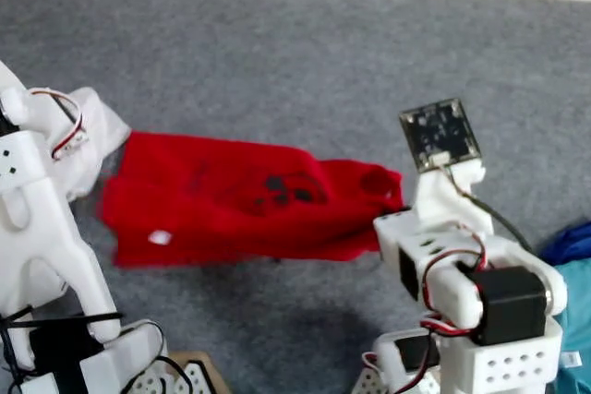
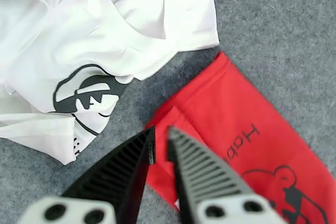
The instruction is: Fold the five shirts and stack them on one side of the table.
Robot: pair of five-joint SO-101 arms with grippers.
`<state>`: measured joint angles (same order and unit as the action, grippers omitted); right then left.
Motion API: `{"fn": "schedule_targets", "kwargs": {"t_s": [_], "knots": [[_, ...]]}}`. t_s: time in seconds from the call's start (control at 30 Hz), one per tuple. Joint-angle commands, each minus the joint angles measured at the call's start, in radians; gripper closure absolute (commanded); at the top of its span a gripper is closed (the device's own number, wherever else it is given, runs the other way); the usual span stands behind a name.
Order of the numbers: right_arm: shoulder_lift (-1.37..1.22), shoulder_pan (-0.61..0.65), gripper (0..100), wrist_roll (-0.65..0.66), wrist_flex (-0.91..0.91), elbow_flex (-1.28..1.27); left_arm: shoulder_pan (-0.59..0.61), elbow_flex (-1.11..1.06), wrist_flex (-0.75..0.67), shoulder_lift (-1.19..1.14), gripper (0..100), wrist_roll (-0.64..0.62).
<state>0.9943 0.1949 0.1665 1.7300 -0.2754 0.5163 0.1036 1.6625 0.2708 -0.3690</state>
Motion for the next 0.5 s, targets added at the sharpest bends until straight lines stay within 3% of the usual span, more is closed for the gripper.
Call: {"fn": "schedule_targets", "kwargs": {"t_s": [0.0,0.17,0.3,0.47], "knots": [[0.008,-0.041,99.3,0.005,-0.058,-0.001,0.022,0.064,0.003,0.039,99,0.008],[0.01,-0.094,99.3,0.008,-0.062,-0.001,0.018,0.062,0.015,0.035,99,0.018],[0.01,-0.101,99.3,0.009,-0.061,-0.002,-0.028,-0.054,0.049,0.039,98,0.147],[0.01,-0.099,99.3,0.009,-0.062,-0.004,-0.047,-0.305,0.008,0.041,87,0.155]]}}
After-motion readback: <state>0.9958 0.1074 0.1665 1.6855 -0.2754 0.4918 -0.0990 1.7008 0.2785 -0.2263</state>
